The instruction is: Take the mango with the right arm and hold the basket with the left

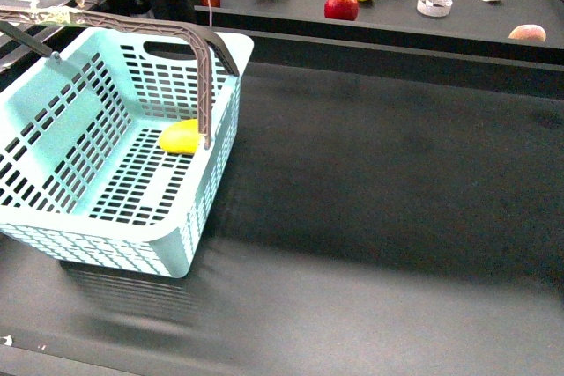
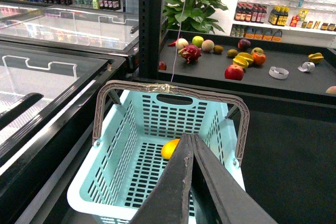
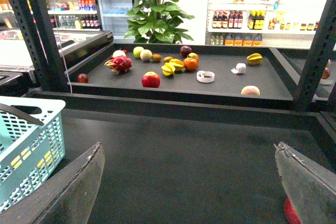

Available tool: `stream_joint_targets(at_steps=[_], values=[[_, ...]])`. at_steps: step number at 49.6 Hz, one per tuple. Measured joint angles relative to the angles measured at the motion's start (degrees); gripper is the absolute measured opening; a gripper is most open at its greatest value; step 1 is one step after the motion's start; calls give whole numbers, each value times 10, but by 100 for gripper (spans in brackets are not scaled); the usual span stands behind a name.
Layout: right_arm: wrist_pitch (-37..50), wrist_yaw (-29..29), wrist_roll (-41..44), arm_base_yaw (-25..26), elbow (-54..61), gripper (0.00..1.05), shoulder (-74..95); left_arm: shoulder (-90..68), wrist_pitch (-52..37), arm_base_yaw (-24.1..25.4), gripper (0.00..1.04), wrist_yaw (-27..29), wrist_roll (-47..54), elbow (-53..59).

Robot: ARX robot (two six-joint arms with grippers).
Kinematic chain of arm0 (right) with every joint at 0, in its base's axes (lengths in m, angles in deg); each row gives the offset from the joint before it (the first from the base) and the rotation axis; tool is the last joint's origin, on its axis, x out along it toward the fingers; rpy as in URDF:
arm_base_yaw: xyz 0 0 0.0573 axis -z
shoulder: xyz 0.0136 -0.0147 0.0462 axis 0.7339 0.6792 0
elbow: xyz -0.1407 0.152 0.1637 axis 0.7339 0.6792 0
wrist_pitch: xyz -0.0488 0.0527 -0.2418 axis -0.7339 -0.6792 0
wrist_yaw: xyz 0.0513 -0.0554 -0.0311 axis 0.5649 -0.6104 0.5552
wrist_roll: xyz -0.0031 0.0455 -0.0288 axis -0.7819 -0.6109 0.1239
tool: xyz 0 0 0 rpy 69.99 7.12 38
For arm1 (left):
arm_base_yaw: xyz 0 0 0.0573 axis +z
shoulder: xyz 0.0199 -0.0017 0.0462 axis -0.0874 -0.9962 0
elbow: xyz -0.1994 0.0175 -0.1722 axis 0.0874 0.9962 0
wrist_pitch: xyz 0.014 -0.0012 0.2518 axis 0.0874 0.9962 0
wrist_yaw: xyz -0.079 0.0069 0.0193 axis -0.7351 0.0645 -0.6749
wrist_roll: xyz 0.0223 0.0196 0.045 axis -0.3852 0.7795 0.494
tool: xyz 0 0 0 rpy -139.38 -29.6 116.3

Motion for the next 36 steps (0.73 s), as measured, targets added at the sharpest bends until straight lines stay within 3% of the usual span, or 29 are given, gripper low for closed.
stream_joint_targets(at_steps=[13,18,36], values=[[0,0,0,0,0,97,0,37,37,0,4,0,0,0],[0,0,0,0,0,97,0,115,130,0,4,0,0,0],[0,0,0,0,0,97,0,132,136,0,4,0,0,0]])
